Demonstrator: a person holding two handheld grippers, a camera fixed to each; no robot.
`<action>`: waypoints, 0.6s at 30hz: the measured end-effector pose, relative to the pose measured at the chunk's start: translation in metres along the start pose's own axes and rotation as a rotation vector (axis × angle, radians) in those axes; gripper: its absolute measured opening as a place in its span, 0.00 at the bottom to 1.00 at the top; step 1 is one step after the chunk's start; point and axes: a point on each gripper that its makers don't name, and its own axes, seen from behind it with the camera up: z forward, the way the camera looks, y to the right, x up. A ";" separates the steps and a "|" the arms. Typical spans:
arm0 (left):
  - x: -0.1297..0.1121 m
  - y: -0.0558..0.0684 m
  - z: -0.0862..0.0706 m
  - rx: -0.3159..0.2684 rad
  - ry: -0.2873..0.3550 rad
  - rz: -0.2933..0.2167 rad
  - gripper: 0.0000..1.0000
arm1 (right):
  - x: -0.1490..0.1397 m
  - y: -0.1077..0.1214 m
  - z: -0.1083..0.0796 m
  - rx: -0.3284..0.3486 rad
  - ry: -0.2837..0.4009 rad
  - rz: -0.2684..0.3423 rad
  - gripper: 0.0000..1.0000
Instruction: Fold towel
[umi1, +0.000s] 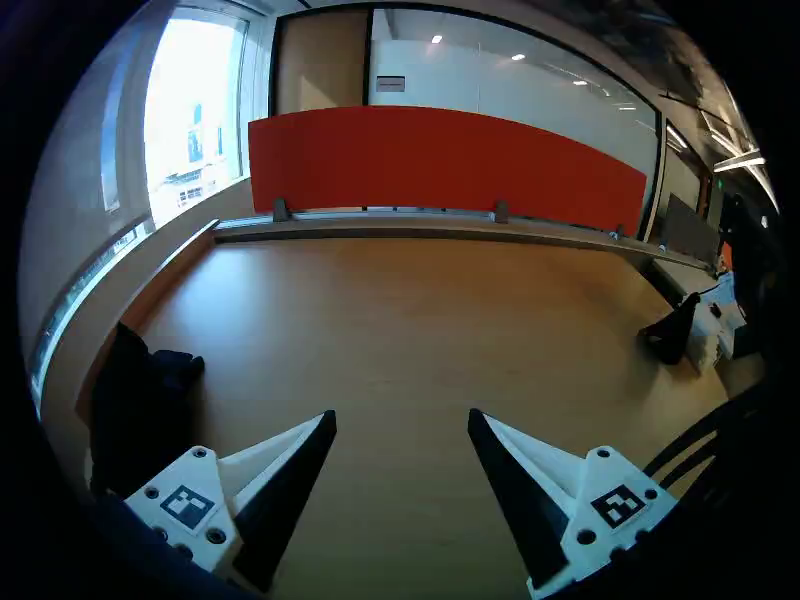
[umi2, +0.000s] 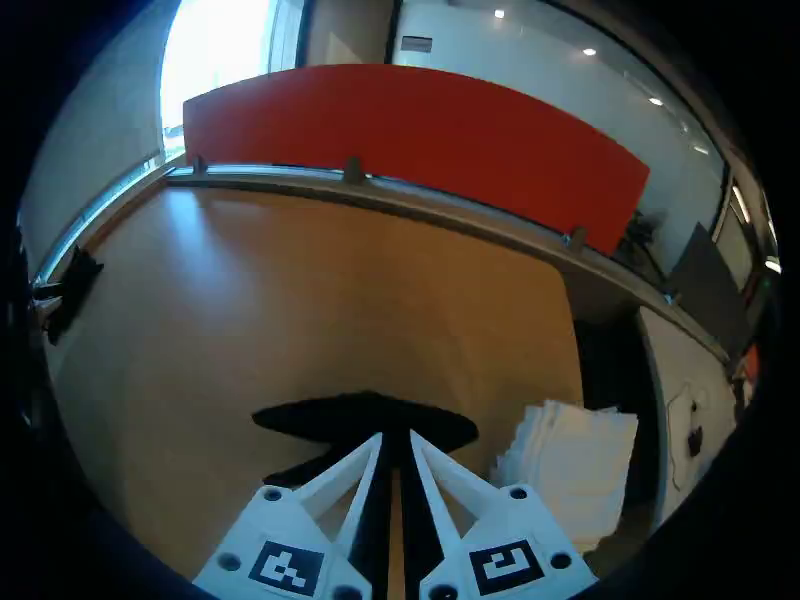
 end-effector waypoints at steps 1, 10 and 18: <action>0.000 0.000 0.000 -0.001 -0.001 0.001 0.98 | -0.007 0.001 0.000 -0.004 -0.009 0.006 0.04; -0.002 0.005 -0.001 -0.008 -0.004 0.013 0.98 | -0.065 0.006 -0.003 -0.026 -0.090 0.051 0.04; -0.003 0.009 -0.003 -0.012 -0.006 0.021 0.98 | -0.105 0.012 -0.002 -0.046 -0.157 0.078 0.04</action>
